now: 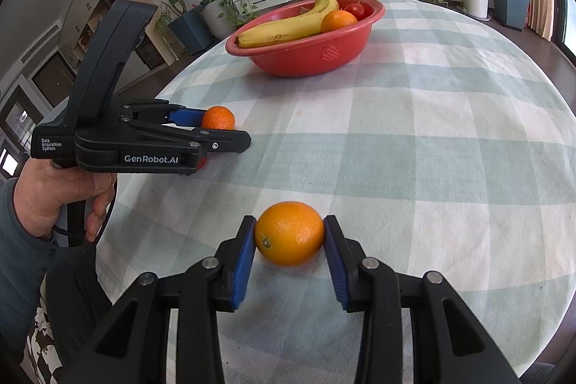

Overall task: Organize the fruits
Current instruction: 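Grasp the orange beside the red tomato with the left tool while the right tool holds its orange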

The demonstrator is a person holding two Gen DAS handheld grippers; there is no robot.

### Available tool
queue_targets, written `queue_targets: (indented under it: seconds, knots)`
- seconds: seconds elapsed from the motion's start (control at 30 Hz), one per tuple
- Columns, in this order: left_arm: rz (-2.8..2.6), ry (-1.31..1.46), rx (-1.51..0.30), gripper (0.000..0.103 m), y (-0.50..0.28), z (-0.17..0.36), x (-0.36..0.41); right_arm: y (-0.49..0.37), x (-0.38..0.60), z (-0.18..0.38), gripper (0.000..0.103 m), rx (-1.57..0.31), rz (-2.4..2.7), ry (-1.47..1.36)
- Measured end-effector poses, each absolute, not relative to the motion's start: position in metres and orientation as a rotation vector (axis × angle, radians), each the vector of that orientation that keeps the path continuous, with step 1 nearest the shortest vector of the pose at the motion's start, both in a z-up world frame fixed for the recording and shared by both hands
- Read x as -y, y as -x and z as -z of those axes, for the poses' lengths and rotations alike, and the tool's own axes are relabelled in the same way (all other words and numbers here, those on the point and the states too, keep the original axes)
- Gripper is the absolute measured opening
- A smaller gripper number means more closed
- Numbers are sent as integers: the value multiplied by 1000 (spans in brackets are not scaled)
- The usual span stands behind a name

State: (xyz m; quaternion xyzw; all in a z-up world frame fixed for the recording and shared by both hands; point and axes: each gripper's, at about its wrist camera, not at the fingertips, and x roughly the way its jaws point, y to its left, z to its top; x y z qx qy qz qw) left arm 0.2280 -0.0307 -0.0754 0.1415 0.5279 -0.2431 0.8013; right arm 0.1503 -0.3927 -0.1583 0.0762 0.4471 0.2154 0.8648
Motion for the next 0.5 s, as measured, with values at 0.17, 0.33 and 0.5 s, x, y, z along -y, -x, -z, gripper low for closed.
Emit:
queue_targets:
  seconds: [0.17,0.33,0.5]
  knots:
    - [520,-307,-1130,44,-227,75,30,-150,393,158,41,-936,-451,-159]
    - [524,-306,-1130,36,-227,73,29,-150,393,158,41,-936,-451,-158]
    - [529,-283,-1123,36,-225,73,26,-150,392,158,40,-935,-451,-159]
